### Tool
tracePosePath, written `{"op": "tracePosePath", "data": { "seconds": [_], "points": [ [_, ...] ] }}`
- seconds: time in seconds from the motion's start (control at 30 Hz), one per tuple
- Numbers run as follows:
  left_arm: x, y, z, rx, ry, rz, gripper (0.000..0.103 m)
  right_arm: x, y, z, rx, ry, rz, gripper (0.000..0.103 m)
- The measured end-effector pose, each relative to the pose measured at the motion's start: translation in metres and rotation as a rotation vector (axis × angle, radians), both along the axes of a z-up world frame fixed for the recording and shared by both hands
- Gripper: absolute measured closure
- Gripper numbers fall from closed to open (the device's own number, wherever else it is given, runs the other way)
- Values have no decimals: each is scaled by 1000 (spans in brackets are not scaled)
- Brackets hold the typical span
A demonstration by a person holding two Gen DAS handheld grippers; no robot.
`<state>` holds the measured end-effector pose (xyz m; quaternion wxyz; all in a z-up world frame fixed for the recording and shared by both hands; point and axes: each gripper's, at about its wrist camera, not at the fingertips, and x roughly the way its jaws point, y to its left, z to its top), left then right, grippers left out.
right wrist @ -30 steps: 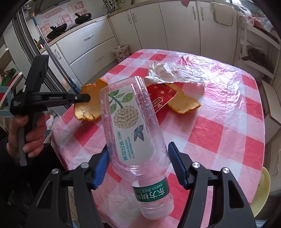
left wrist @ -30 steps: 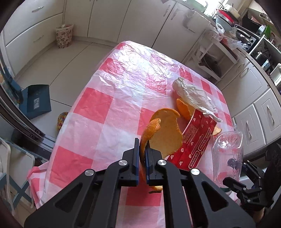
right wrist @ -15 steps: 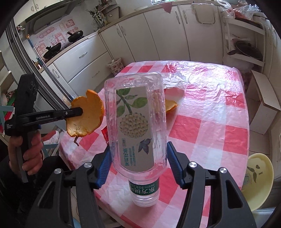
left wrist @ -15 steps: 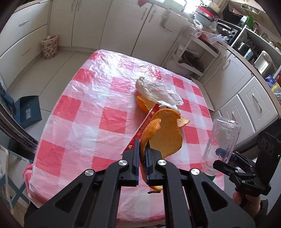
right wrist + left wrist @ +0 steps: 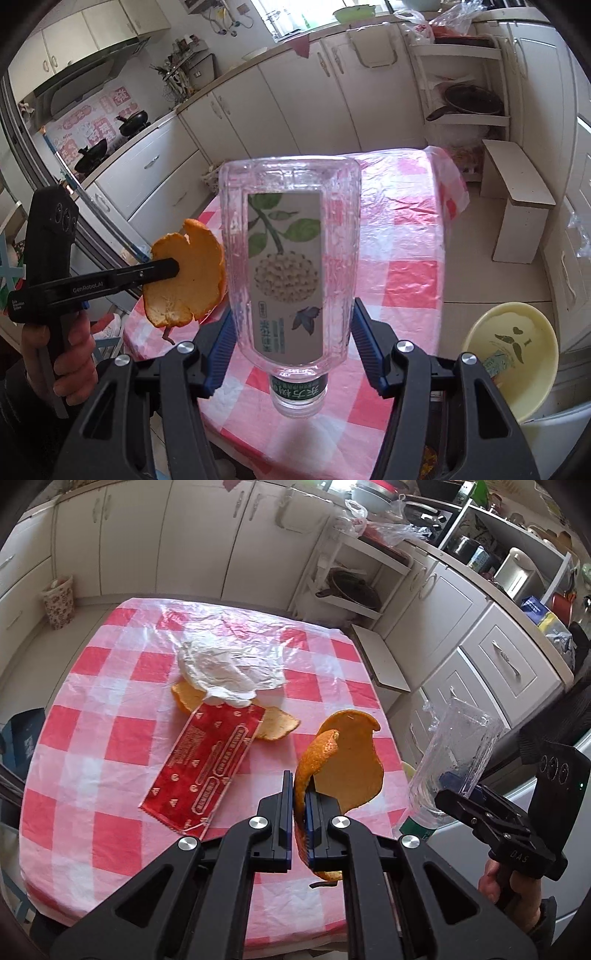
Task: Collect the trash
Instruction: 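Carry peel and bottle to the yellow bin and open both tools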
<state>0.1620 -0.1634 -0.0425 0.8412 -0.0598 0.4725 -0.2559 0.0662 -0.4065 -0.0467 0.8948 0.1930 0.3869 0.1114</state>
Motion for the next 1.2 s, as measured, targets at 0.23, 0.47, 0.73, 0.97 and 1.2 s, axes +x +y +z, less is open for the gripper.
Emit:
{"op": "tracePosePath", "data": {
  "seconds": [0.23,0.47,0.73,0.97,1.2],
  "points": [
    [-13,-73,7,-7,-5,-106,98,-21,-73,3,-58,34,-207,45],
    [-20,-155,-9,-2,30,-198,98,-4,-143,-58,-103,264,-334,45],
    [-23,-235,-55,47,96,-255,98,-14,-200,-75,-5,317,-537,35],
    [-16,-323,-102,101,176,-261,94,-44,-213,-5,33,-11,-719,22],
    [-9,-341,-100,90,175,-259,72,-37,-223,5,47,-51,-754,22]
  ]
}}
